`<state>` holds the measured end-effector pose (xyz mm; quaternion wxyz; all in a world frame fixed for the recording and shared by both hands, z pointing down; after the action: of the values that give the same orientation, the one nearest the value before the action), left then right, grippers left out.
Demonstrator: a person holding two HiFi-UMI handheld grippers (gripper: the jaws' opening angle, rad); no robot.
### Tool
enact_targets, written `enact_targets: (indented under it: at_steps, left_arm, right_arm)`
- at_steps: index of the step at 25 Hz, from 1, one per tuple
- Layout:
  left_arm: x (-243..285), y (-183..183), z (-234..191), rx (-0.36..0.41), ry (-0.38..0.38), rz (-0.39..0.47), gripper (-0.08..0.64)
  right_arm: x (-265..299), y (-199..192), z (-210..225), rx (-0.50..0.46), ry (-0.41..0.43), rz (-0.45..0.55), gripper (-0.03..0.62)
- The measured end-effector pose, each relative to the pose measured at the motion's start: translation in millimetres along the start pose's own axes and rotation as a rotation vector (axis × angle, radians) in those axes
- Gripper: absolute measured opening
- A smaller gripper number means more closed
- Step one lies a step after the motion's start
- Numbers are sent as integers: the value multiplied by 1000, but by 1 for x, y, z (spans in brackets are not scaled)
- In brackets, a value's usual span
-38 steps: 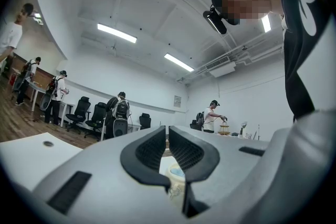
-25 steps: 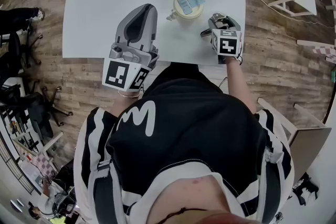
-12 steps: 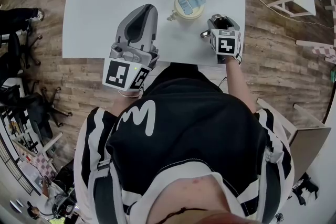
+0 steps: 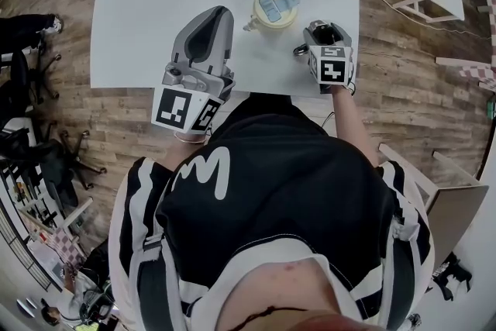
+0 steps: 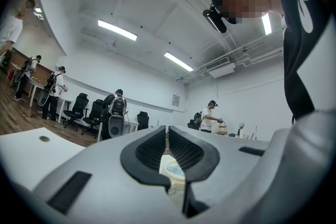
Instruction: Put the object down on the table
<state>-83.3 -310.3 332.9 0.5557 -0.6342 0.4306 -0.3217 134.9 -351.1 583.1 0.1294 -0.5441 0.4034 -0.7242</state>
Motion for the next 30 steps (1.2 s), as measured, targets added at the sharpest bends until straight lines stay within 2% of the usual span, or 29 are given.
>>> enact_targets:
  at_steps: [5, 11, 18, 26, 30]
  left_arm:
    - [4, -2, 0, -1, -6, -6, 21]
    - [7, -4, 1, 1, -14, -8, 21]
    - [12, 4, 3, 6, -27, 11, 21]
    - [16, 9, 11, 8, -46, 25, 21]
    - [17, 12, 11, 6, -44, 31, 21]
  right_arm:
    - [-7, 7, -3, 18, 15, 23, 298]
    - [-27, 31, -4, 19, 14, 128, 298]
    - [-79, 103, 0, 22, 6, 374, 296]
    - [-139, 170, -20, -60, 10, 556, 296]
    - [-167, 194, -27, -44, 28, 671, 296]
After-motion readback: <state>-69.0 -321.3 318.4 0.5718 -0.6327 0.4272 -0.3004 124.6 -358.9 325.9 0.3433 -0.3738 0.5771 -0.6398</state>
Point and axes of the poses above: the fingertips, and each gripper's own axes: x forward along the fingers, z to its right, y out of its top, the point moved 2 cm from there along -x, backward along the fingers, and after that the axes turned 8 degrees about y, right-handed, at the moved point
